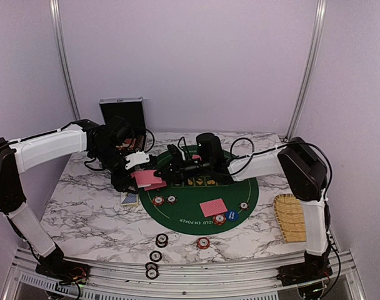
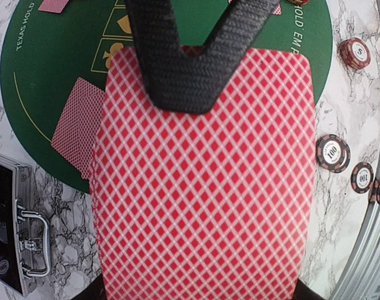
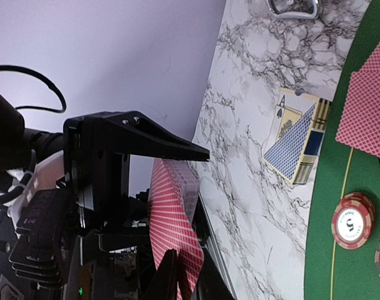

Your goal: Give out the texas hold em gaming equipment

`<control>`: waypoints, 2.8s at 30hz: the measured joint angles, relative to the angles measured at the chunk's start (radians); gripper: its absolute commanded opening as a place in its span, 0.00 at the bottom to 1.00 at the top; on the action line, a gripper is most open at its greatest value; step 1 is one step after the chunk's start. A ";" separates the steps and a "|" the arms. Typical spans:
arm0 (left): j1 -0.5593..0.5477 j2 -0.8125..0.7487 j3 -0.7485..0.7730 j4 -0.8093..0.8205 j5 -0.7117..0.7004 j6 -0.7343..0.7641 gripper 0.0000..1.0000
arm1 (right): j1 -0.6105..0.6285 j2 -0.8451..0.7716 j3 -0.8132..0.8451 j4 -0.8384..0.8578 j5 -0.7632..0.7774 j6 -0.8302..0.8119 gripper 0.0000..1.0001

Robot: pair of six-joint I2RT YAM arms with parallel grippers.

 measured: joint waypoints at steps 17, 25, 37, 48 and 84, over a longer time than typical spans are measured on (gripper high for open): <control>0.002 0.000 -0.001 0.000 -0.015 0.003 0.00 | -0.114 -0.101 -0.105 -0.005 -0.011 -0.017 0.00; 0.002 0.000 -0.002 0.000 -0.015 0.003 0.00 | -0.319 -0.081 0.018 -0.253 0.021 -0.184 0.00; 0.002 0.000 -0.019 0.000 -0.014 0.002 0.00 | -0.432 0.183 0.426 -0.644 0.212 -0.448 0.00; 0.002 0.000 -0.019 0.000 -0.014 0.002 0.00 | -0.430 0.255 0.441 -0.738 0.283 -0.487 0.37; 0.002 0.000 0.011 -0.003 -0.009 -0.004 0.00 | -0.029 -0.138 -0.142 -0.156 0.077 -0.194 0.74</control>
